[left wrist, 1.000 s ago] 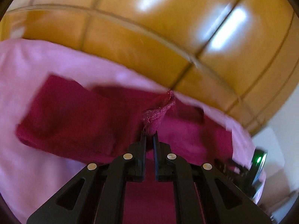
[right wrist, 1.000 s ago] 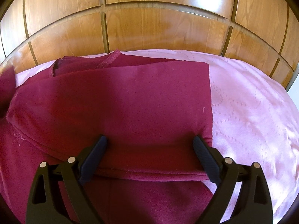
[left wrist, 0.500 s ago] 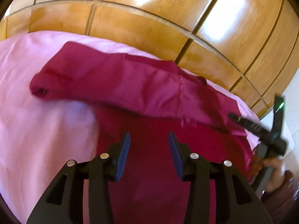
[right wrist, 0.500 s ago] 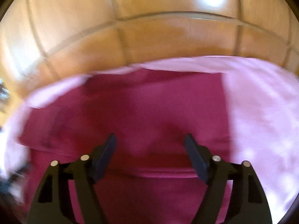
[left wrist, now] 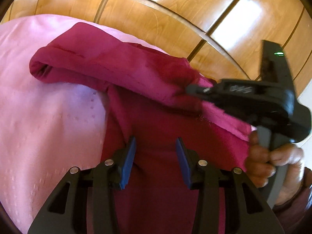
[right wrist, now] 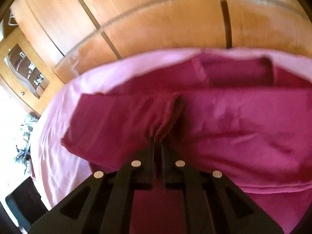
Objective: Fold small clothes
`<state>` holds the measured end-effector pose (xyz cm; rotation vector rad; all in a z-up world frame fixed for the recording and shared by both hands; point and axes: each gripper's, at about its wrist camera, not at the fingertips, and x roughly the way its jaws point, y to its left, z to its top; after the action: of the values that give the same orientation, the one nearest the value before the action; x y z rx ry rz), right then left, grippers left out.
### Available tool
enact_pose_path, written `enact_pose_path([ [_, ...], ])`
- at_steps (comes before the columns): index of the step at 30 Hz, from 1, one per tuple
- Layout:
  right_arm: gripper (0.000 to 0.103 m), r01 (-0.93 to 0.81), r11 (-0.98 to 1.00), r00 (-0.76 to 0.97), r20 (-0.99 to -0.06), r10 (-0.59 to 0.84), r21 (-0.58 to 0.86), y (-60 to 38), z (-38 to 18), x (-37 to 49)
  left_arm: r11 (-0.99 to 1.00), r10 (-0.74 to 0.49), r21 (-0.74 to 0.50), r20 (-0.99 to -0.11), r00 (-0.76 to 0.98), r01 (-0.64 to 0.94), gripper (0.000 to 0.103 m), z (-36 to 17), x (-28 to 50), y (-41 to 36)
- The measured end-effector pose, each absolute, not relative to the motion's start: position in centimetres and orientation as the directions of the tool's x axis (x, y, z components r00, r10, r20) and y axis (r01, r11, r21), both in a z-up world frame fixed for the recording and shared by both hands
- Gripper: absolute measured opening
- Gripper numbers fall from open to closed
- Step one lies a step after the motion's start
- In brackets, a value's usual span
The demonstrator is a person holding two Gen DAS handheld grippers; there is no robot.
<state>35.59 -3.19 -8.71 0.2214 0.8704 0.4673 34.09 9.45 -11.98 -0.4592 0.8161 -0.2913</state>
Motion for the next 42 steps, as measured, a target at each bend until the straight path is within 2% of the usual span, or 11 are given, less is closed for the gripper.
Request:
enact_pose_path([
  [6,0.004,-0.261,0.863,0.658,-0.575,0.487,0.432,-9.6,-3.6,34.7,0.858,-0.427,-0.507,-0.625,0.654,0.075,0.042,-12.1,34.2,9.5],
  [11,0.004,-0.182,0.885,0.719,-0.556,0.416,0.428,-15.5,-2.8,33.9,0.864,-0.419,-0.499,-0.631,0.653,0.073,0.042,-11.9,34.1,9.4],
  [23,0.004,0.152,0.87,0.643,-0.715,0.274,0.469,-25.5,-12.7,35.2,0.876,-0.401,-0.478,-0.661,0.634,0.056,0.042,-11.2,34.7,9.3],
  [28,0.004,0.162,0.869,0.636,-0.723,0.27,0.468,-26.4,-14.4,35.3,0.914,-0.357,-0.397,-0.698,0.621,0.08,0.042,-9.5,34.1,8.7],
  [31,0.005,0.155,0.88,0.632,-0.729,0.261,0.449,-26.8,-14.2,35.3,0.92,-0.352,-0.376,-0.667,0.657,0.111,0.042,-7.4,33.6,9.3],
  [35,0.016,0.153,0.905,0.648,-0.732,0.212,0.397,-27.0,-12.9,34.2,0.914,-0.361,-0.378,-0.597,0.716,0.145,0.042,-4.2,34.8,9.4],
  [36,0.034,0.152,0.908,0.662,-0.722,0.201,0.391,-27.1,-12.4,33.8,0.916,-0.357,-0.371,-0.59,0.724,0.149,0.042,-3.7,35.3,9.1],
  [37,0.045,0.147,0.911,0.681,-0.707,0.188,0.385,-27.3,-11.8,33.2,0.919,-0.357,-0.358,-0.583,0.73,0.164,0.042,-3.0,36.2,8.5],
  [42,0.044,0.033,0.942,0.711,-0.67,0.212,0.333,-24.9,-9.5,31.7,0.932,-0.348,-0.309,-0.611,0.711,0.19,0.042,-3.7,39.5,6.3],
])
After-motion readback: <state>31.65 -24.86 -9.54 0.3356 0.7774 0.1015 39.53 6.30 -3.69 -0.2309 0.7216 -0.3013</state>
